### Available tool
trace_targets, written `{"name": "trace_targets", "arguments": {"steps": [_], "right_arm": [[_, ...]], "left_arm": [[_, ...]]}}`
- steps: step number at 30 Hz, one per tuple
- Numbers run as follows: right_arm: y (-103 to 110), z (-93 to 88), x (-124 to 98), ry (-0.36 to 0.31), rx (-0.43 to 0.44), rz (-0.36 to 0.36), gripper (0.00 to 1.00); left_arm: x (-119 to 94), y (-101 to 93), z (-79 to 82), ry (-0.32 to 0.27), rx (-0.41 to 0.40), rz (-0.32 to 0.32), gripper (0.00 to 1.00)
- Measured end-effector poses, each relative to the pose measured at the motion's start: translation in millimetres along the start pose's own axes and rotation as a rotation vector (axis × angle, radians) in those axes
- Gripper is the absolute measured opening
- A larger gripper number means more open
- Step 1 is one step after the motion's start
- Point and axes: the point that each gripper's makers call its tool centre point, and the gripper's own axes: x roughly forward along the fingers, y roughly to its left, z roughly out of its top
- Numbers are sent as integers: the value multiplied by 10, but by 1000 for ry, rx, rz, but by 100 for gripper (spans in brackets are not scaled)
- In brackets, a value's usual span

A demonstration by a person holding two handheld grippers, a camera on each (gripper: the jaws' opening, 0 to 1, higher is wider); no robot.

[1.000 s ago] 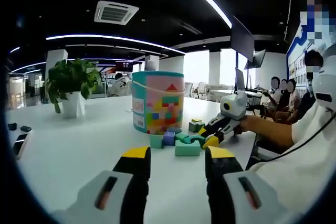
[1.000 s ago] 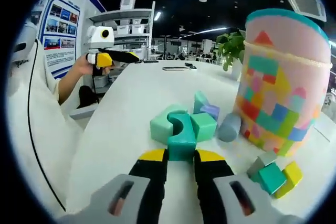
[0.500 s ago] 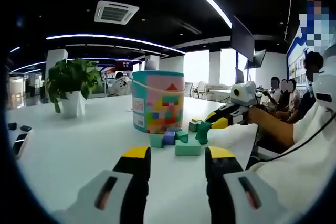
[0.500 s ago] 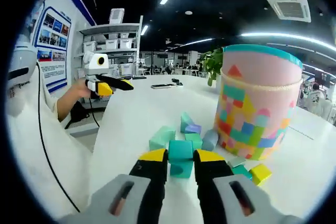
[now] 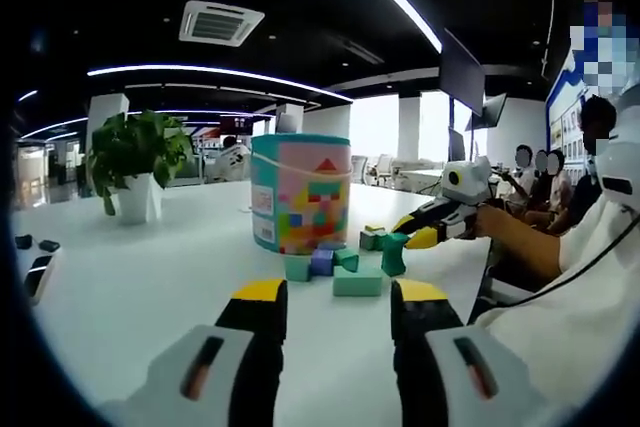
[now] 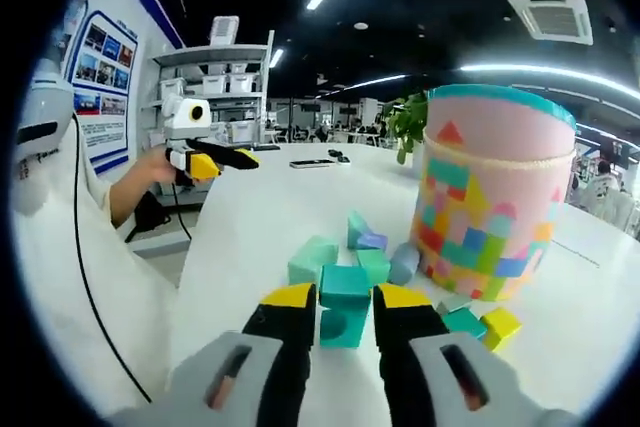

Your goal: Arrange the toys in the designated storage area by placing each visible toy with the group until no toy remains scattered across the table.

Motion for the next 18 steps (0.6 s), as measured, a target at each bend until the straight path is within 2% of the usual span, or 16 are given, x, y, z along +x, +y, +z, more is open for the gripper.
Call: {"name": "trace_targets", "arguments": {"steps": [9,12,18], "right_arm": [[52,45,42,-59,63,-13,24],[38,44,37,-55,59,-35,21],[-13,104,4,-80,132,-103,20]], "left_arm": [[-6,4,7,-2,0,2,42],[-4,11,4,-3,-3,2,42],[-7,13,11,-4,-1,2,42]]}}
